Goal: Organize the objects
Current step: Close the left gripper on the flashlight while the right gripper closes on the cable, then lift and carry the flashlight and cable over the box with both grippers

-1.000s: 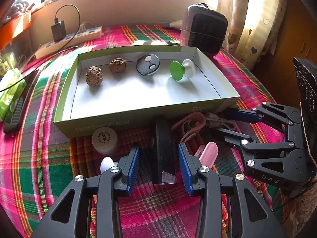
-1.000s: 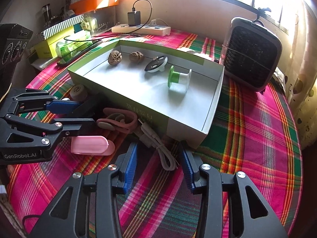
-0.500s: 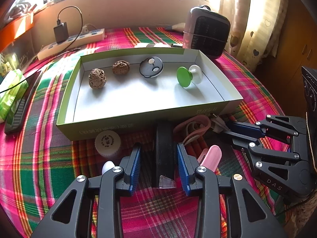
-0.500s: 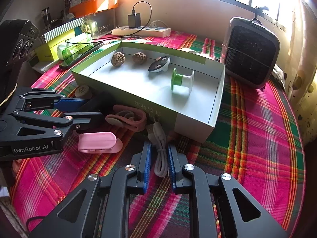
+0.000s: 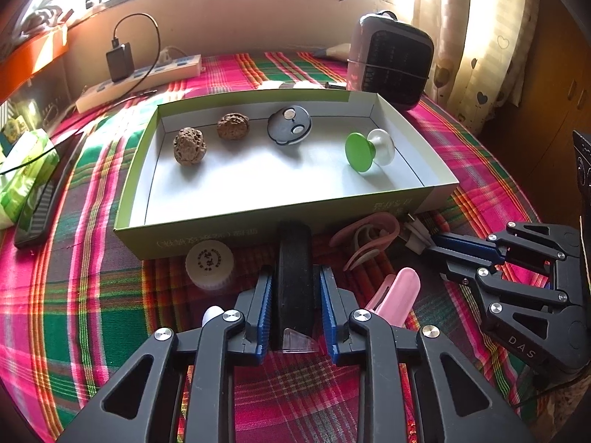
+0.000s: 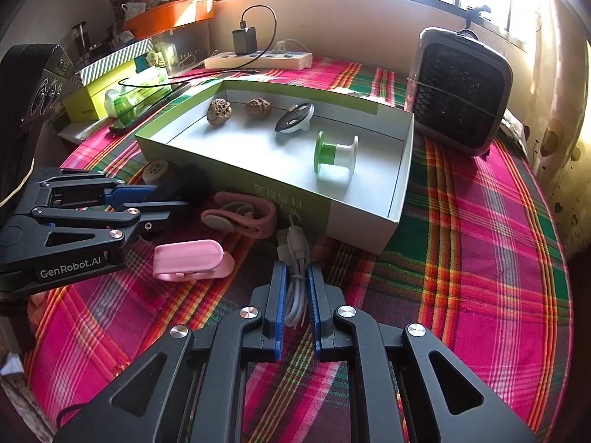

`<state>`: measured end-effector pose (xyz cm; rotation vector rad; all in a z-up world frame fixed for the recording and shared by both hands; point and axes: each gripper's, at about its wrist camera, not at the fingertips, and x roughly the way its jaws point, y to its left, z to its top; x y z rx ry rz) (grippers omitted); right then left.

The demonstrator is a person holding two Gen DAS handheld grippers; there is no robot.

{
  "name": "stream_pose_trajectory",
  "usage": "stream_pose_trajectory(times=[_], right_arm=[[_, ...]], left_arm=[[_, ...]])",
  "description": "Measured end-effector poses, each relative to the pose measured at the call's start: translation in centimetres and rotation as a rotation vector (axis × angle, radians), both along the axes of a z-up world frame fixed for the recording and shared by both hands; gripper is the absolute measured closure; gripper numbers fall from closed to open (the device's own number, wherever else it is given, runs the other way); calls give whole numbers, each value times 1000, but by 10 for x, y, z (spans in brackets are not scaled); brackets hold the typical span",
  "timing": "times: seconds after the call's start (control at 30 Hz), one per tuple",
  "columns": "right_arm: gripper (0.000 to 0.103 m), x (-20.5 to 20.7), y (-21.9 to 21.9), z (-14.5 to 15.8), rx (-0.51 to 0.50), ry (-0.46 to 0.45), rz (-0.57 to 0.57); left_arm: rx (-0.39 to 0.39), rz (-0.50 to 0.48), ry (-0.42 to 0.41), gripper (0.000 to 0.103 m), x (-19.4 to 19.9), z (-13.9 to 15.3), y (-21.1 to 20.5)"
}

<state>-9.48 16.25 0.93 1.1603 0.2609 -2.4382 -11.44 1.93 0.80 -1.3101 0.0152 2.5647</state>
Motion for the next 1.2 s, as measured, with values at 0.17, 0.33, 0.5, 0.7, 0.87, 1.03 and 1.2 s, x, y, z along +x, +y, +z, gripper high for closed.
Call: stream_pose_trajectory(times=[0.17,0.33,0.5,0.7,0.87,1.03,1.2], right_arm=[[92,3,1,1,-16,-1,-6],[92,4,0,2,-14,-2,-5],[89,3,-4,1,-10,-9,28],[67,-3,-13,-1,10,-11,45],[71,-4,-17,-1,30,5,26],[84,-2,-18,-1,31,7,20],[84,-1,-18,0,24,9,8]], left_arm=[[7,1,-2,81,1,0,0],[18,-3,-8,81,3,0,0],[22,-2,-9,81,3,0,-1],[26,0,-10,81,3,0,-1],[25,-1,-10,81,3,0,-1],[22,-2,-8,81,3,0,0],[22,2,-7,81,3,0,-1]])
